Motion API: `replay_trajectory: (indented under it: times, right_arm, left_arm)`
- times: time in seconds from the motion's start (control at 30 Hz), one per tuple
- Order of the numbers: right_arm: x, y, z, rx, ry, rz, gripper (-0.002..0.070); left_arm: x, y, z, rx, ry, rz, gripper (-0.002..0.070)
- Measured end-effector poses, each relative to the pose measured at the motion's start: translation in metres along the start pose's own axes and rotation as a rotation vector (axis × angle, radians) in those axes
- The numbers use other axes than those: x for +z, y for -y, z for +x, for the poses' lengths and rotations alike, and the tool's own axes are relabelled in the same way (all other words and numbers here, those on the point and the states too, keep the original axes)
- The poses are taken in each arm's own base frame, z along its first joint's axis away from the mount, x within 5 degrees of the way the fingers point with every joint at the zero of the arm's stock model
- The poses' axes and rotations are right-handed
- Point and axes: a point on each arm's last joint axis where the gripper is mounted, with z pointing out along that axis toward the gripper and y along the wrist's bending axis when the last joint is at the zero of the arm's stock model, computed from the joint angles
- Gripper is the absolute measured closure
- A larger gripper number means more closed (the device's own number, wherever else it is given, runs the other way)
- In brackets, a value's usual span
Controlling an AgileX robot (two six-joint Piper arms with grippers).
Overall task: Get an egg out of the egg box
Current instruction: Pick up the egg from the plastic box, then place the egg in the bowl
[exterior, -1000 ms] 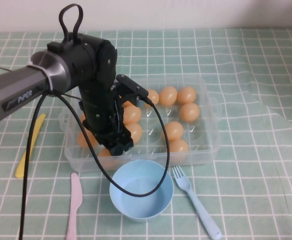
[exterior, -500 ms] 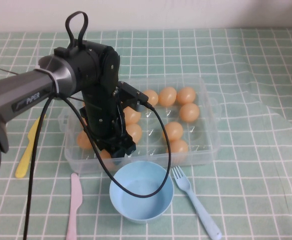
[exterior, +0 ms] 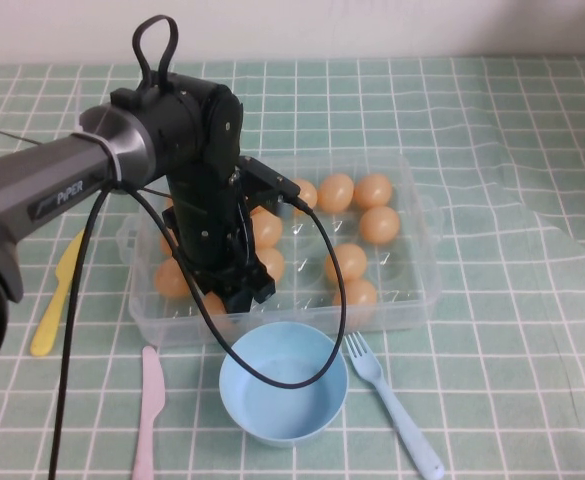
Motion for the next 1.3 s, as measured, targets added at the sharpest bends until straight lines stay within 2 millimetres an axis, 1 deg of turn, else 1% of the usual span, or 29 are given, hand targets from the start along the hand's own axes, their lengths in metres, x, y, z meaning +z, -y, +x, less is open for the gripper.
replay_trajectory:
  times: [0.13, 0.2, 0.27, 0.33, 0.37, 0.43, 0.5, 0.57, 0.67, 0.77, 0.8, 0.87, 0.9, 0.97, 1.1, 1.3]
  right_arm:
    - [0.0, 0.0, 0.0, 0.0, 0.0, 0.0, 0.0694]
    - [0.0, 0.0, 0.0, 0.0, 0.0, 0.0, 0.0694]
    - [0.0, 0.0, 0.0, 0.0, 0.0, 0.0, 0.0694]
    - [0.0, 0.0, 0.0, 0.0, 0.0, 0.0, 0.0694]
    - [0.0, 0.0, 0.0, 0.0, 0.0, 0.0, 0.0694]
    - [0.0, 0.0, 0.0, 0.0, 0.0, 0.0, 0.0694]
    - [0.0, 0.0, 0.0, 0.0, 0.0, 0.0, 0.0694]
    - [0.0, 0.0, 0.0, 0.0, 0.0, 0.0, 0.0694]
    - [0.0, 0.0, 0.0, 0.0, 0.0, 0.0, 0.0694]
    - [0.0, 0.0, 0.0, 0.0, 0.0, 0.0, 0.0694]
    - [0.0, 0.0, 0.0, 0.0, 0.0, 0.0, 0.0694]
    - [0.0, 0.0, 0.0, 0.0, 0.0, 0.0, 0.0694]
    - [0.0, 0.0, 0.0, 0.0, 0.0, 0.0, 0.0694]
    - [0.0, 0.0, 0.0, 0.0, 0.0, 0.0, 0.0694]
    - [0.0, 0.0, 0.0, 0.0, 0.0, 0.0, 0.0694]
    - [0.0, 0.0, 0.0, 0.0, 0.0, 0.0, 0.0694]
  left_arm:
    - [-0.003, -0.002, -0.001, 0.005, 0.002, -0.015, 0.0351]
    - [-0.011, -0.003, -0.003, 0.013, 0.021, -0.04, 0.0351]
    - [-0.028, -0.005, -0.004, 0.019, 0.063, -0.074, 0.0351]
    - [-0.047, -0.002, -0.003, 0.026, 0.114, -0.095, 0.0351]
    - [-0.061, 0.002, -0.001, 0.034, 0.147, -0.104, 0.0351]
    - [-0.082, 0.012, 0.003, 0.053, 0.195, -0.116, 0.0352]
    - [-0.098, 0.026, 0.009, 0.077, 0.23, -0.119, 0.0352]
    - [-0.111, 0.046, 0.02, 0.119, 0.252, -0.115, 0.0352]
    - [-0.12, 0.075, 0.037, 0.186, 0.257, -0.096, 0.0354]
    - [-0.116, 0.1, 0.056, 0.24, 0.226, -0.059, 0.0355]
    - [-0.112, 0.103, 0.059, 0.248, 0.209, -0.051, 0.0355]
    - [-0.096, 0.111, 0.066, 0.263, 0.154, -0.022, 0.0355]
    - [-0.092, 0.112, 0.067, 0.265, 0.15, -0.021, 0.0355]
    - [-0.075, 0.112, 0.067, 0.266, 0.143, -0.02, 0.0355]
    - [-0.053, 0.112, 0.061, 0.266, 0.117, -0.016, 0.0355]
    - [-0.018, 0.109, 0.046, 0.277, 0.073, -0.029, 0.0357]
